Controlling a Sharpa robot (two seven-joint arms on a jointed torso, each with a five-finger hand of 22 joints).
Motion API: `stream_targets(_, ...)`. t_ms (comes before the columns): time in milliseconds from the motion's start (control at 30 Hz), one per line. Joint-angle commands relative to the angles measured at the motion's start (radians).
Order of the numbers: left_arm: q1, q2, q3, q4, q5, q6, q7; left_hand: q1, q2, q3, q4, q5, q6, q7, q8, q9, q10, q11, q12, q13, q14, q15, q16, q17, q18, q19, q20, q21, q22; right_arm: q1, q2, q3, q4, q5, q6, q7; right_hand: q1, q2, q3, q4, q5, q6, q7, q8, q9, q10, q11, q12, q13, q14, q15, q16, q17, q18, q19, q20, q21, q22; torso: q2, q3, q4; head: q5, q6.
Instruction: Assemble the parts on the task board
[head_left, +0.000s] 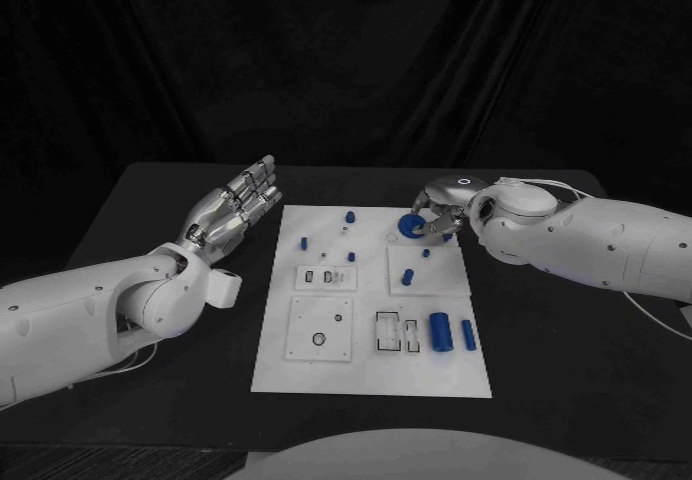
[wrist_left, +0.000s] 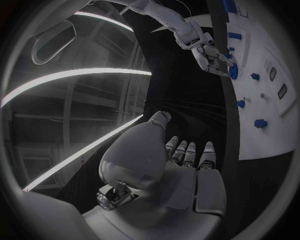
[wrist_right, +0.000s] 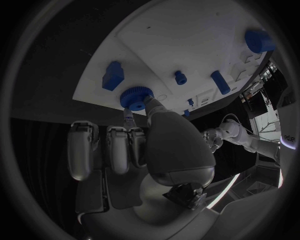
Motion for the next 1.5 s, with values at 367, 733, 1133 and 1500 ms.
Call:
stream_targets(367,0.0,0.003,0.001,-0.001,0.0,0.017,0.054,-0.006,0.006,0.009,-0.004,-0.005,0.0,-0.004,0.003,0.0,-0.002,0.01,-0.001,-0.001,0.001,0.01,-0.004,-0.001,0.017,0.001,0.009,-0.006,-0.002,-0.013,-0.007,-0.001,0.005,-0.003,-0.053,0.029,0.022,-0.001,0.026,-0.045,0.253,0.083,-0.023,0.076,0.149,0.106,-0.029,0.002,0.263,0.106,-0.022,0.003,0.263,-0.007,0.03,-0.024,-0.002,0.196,0.0,-0.0008,0.0008,0.006,-0.002)
stream_targets(733,0.0,-0.002,0.001,0.0,0.0,0.014,0.052,-0.006,0.007,0.011,-0.005,-0.006,0.0,-0.005,0.003,0.0,-0.002,0.013,0.0,-0.001,0.001,0.012,-0.004,-0.001,0.017,0.001,0.01,-0.006,-0.002,0.023,-0.044,0.0,0.089,-0.003,-0.053,0.013,0.002,-0.013,0.049,-0.042,0.345,0.067,-0.019,0.115,0.235,0.106,-0.026,0.002,0.263,0.106,-0.021,0.003,0.263,-0.01,0.038,-0.02,0.006,0.204,-0.001,-0.0004,0.0006,0.014,-0.005)
stream_targets(1133,0.0,0.002,0.001,-0.001,0.0,0.015,0.048,-0.006,0.007,0.011,-0.005,-0.006,0.002,-0.005,0.003,0.0,-0.001,0.014,0.001,0.0,0.001,0.012,-0.004,-0.001,0.017,0.001,0.011,-0.006,-0.002,0.083,-0.035,0.001,0.177,0.025,-0.027,0.01,-0.009,-0.021,0.06,-0.036,0.373,0.069,-0.016,0.127,0.261,0.106,-0.024,0.002,0.263,0.106,-0.021,0.003,0.263,-0.013,0.044,-0.019,0.014,0.211,0.0,-0.0003,0.0033,0.011,-0.006)
stream_targets(1500,0.0,0.016,0.001,-0.01,0.0,0.018,0.047,-0.006,0.007,0.012,-0.006,-0.006,0.001,-0.005,0.003,0.0,-0.001,0.015,0.002,0.0,0.001,0.013,-0.004,-0.001,0.017,0.001,0.011,-0.006,-0.002,0.085,0.083,0.002,0.115,0.041,0.012,0.025,-0.008,-0.026,0.067,-0.037,0.364,0.064,-0.011,0.127,0.268,0.106,-0.021,0.002,0.263,0.106,-0.018,0.003,0.263,-0.015,0.05,-0.018,0.021,0.215,-0.001,-0.0021,-0.0001,0.013,-0.004)
